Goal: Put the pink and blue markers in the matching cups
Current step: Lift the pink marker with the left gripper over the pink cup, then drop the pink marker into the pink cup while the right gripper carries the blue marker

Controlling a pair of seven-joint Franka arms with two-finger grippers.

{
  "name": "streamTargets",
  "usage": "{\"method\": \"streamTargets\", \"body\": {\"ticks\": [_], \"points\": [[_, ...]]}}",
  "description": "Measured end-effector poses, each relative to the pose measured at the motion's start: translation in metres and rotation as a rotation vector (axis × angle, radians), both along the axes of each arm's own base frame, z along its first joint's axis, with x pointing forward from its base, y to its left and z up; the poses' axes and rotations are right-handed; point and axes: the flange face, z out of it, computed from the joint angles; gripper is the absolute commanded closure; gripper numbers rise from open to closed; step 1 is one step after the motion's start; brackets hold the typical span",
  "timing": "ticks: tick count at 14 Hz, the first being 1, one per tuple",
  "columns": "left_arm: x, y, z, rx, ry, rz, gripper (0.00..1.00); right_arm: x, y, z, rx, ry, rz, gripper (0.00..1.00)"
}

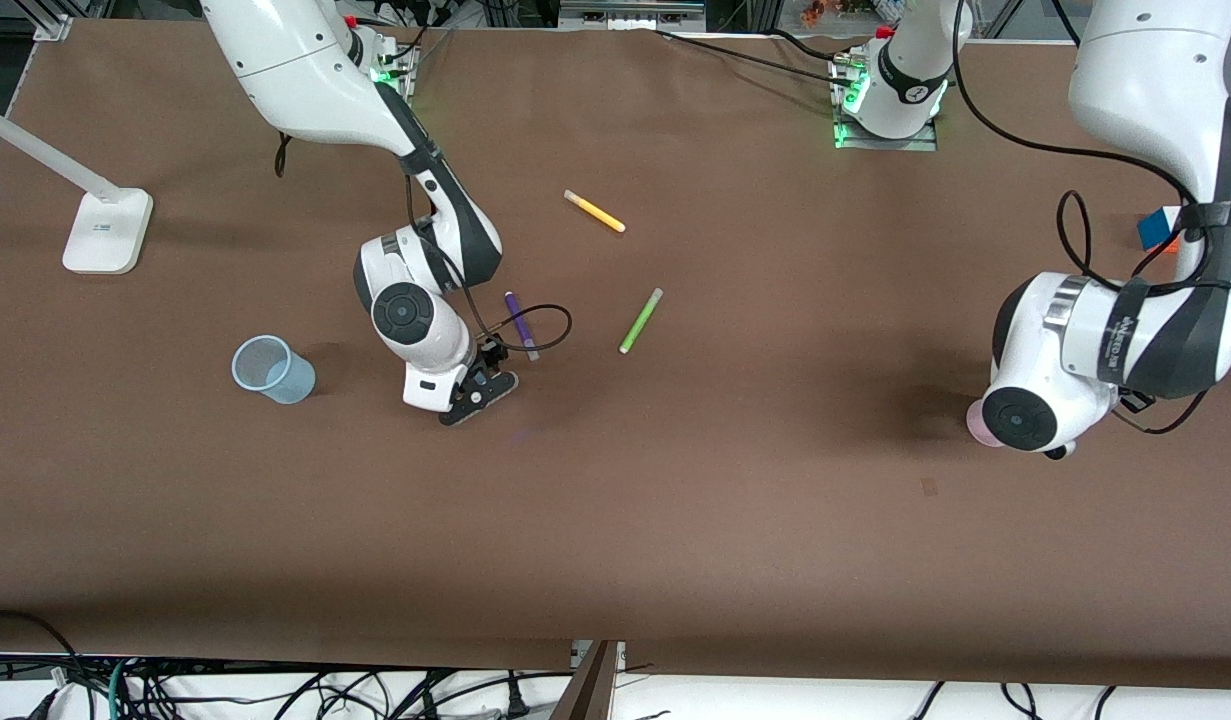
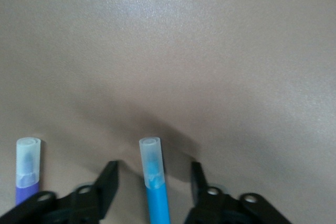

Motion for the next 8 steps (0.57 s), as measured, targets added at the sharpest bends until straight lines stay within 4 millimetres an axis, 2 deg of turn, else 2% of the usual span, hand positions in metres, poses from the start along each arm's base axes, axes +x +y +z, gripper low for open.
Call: {"method": "streamTargets", "body": {"ticks": [2,6,7,8], "points": [[-0.001,-0.002,-0.01,0.001,0.019,-0.001,1.0,0.001,-0.001,0.001,0.001,-0.004,-0.002,0.91],[-0.002,-0.007,-0.03,-0.001,0.05,-0.009,1.0,0.004,0.0,0.004,0.009,-0.02,0.007,0.92],[-0.003,-0.008,-0.038,-0.001,0.058,-0.009,1.0,0.008,0.001,0.011,0.017,-0.037,0.032,0.92],[-0.003,-0.009,-0.044,0.001,0.064,-0.008,0.96,0.013,0.0,0.023,0.025,-0.057,0.065,0.92]]}}
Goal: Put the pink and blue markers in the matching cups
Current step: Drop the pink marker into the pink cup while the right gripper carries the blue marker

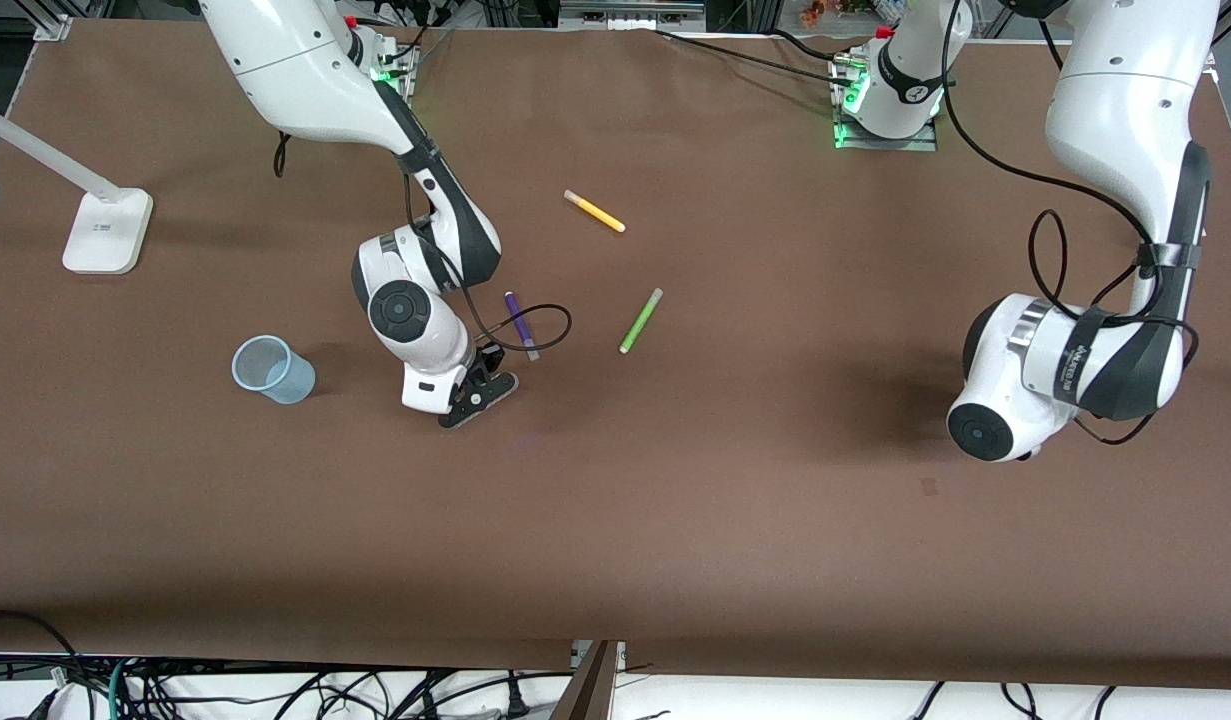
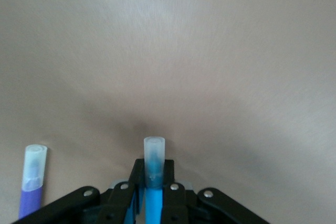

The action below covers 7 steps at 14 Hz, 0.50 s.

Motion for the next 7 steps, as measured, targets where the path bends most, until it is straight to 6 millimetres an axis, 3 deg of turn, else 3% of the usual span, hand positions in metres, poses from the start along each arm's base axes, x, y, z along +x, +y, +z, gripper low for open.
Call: {"method": "streamTargets", "body": {"ticks": [1,3,4,7], "points": [[0.0,-0.001,-0.005,0.001,0.003,0.001,0.86,0.007,-0.007,0.015,0.007,-0.023,0.032,0.92],[0.0,-0.002,-0.013,0.0,0.01,-0.001,0.16,0.023,-0.036,0.048,0.02,-0.038,0.089,0.92],[0.0,-0.003,-0.017,-0.002,0.011,-0.003,0.0,0.029,-0.055,0.065,0.039,-0.025,0.113,0.92],[0.008,-0.007,-0.013,-0.007,-0.012,-0.005,0.0,0.042,-0.109,0.112,0.136,0.063,0.225,0.92]]}}
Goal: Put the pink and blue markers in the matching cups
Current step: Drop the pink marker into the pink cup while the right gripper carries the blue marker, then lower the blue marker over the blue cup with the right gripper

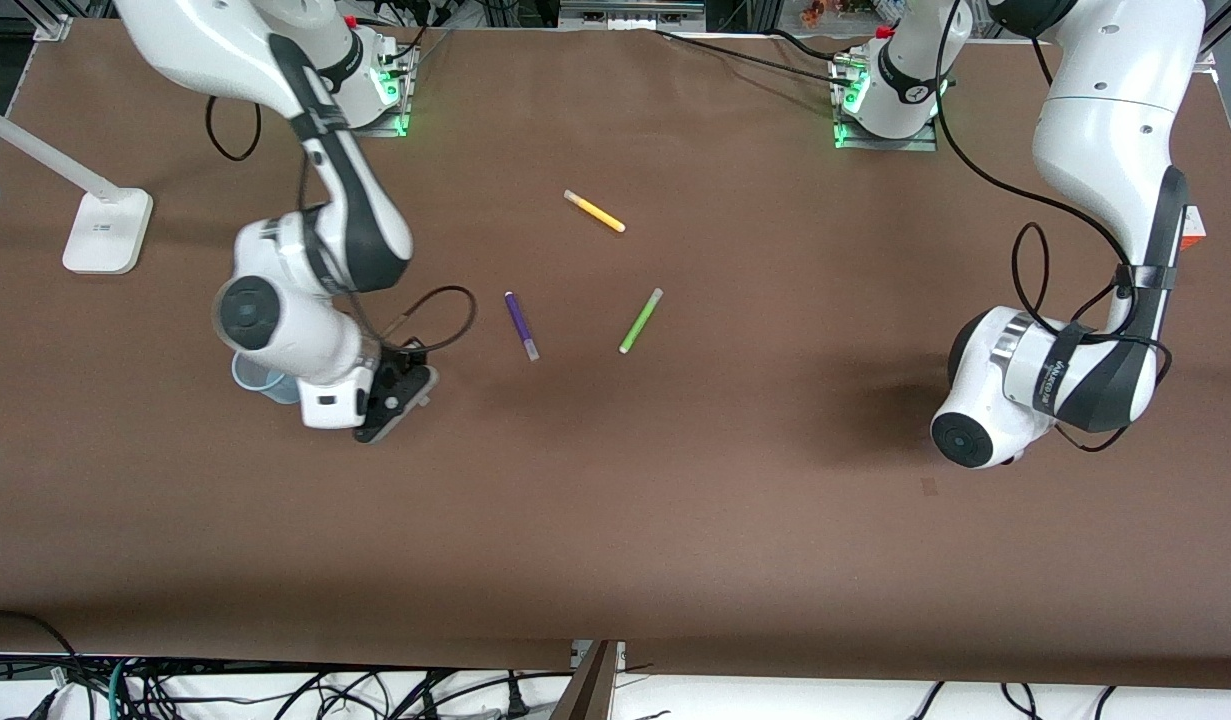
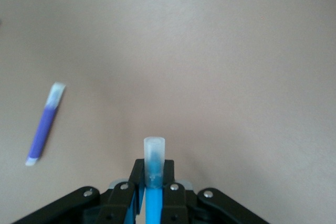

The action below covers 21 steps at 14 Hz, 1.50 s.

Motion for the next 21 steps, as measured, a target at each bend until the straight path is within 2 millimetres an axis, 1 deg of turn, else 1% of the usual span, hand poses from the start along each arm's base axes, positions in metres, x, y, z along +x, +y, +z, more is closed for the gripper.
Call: {"method": "streamTargets", "body": {"ticks": [2,3,4,5,7,10,12,14,16,17,19,20,21], "points": [[0.012,-0.01,0.02,-0.014,-0.054,-0.002,0.0,0.006,-0.035,0.021,0.044,0.05,0.09,0.92],[0.017,-0.019,0.033,-0.034,-0.096,0.016,0.0,0.007,-0.051,0.028,0.07,0.068,0.127,0.92],[0.022,-0.028,0.05,-0.066,-0.154,0.053,0.0,0.007,-0.067,0.032,0.1,0.081,0.168,0.92],[0.025,-0.038,0.07,-0.103,-0.214,0.097,0.0,0.007,-0.081,0.033,0.136,0.087,0.213,0.92],[0.025,-0.054,0.115,-0.188,-0.33,0.203,0.0,0.007,-0.113,0.032,0.218,0.087,0.297,0.92],[0.014,-0.079,0.183,-0.347,-0.507,0.417,0.0,0.004,-0.162,0.03,0.347,0.065,0.389,0.92],[0.006,-0.095,0.223,-0.434,-0.605,0.563,0.0,0.002,-0.185,0.03,0.409,0.034,0.442,0.92],[-0.004,-0.107,0.263,-0.498,-0.692,0.682,0.0,0.0,-0.197,0.028,0.479,-0.005,0.49,0.92],[-0.017,-0.113,0.297,-0.537,-0.738,0.734,0.0,-0.001,-0.208,0.02,0.539,-0.032,0.527,0.92],[-0.025,-0.114,0.311,-0.561,-0.748,0.749,0.0,-0.002,-0.215,0.014,0.563,-0.046,0.544,0.92],[-0.035,-0.11,0.326,-0.61,-0.788,0.776,0.0,-0.004,-0.23,0.001,0.615,-0.066,0.567,0.92],[-0.038,-0.104,0.326,-0.631,-0.808,0.792,0.0,-0.005,-0.238,-0.006,0.636,-0.075,0.572,0.92],[-0.042,-0.097,0.323,-0.64,-0.819,0.809,0.0,-0.006,-0.245,-0.012,0.657,-0.085,0.573,0.92]]}}
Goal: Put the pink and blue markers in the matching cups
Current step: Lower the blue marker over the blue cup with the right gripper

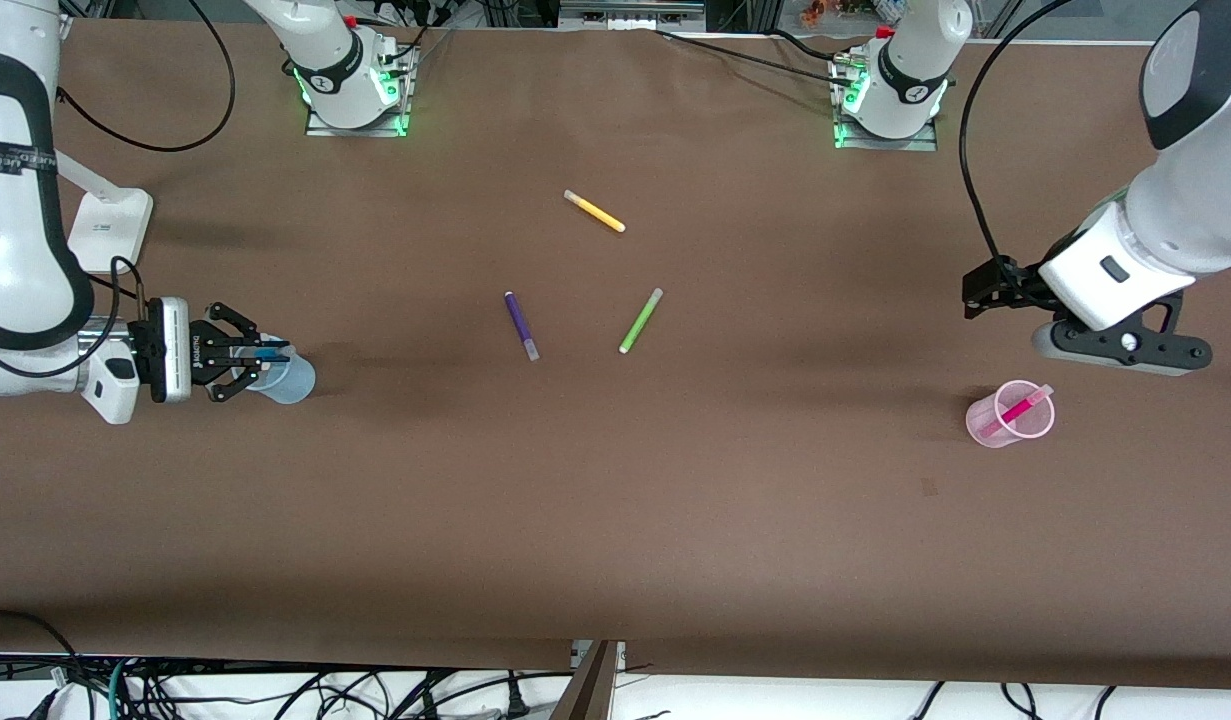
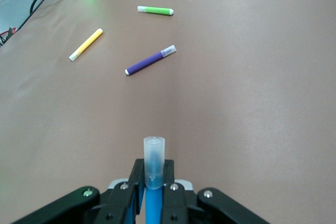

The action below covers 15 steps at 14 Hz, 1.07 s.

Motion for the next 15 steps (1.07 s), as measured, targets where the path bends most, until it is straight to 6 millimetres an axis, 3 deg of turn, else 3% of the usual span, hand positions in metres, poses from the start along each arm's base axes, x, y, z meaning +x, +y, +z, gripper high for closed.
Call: {"method": "streamTargets", "body": {"ticks": [3,6,11,13,14,15], "points": [[-0.01,0.012,-0.007,0.001,0.0,0.02,0.0,-0.002,-0.009,-0.009,0.026,-0.005,0.002,0.91],[-0.019,0.011,-0.009,0.009,0.009,0.019,0.0,-0.006,-0.017,-0.012,0.07,-0.006,0.012,0.91],[-0.031,0.013,-0.016,-0.029,-0.034,0.036,0.0,-0.013,-0.037,-0.034,0.151,0.004,-0.003,0.88],[-0.038,0.019,-0.018,-0.03,-0.046,0.03,0.0,-0.013,-0.037,-0.034,0.153,0.004,-0.002,0.69],[-0.04,0.021,-0.017,-0.028,-0.051,0.028,0.0,-0.012,-0.036,-0.034,0.154,0.003,-0.001,0.46],[-0.042,0.022,-0.016,-0.028,-0.053,0.025,0.0,-0.012,-0.036,-0.034,0.154,0.002,-0.001,0.0]]}}
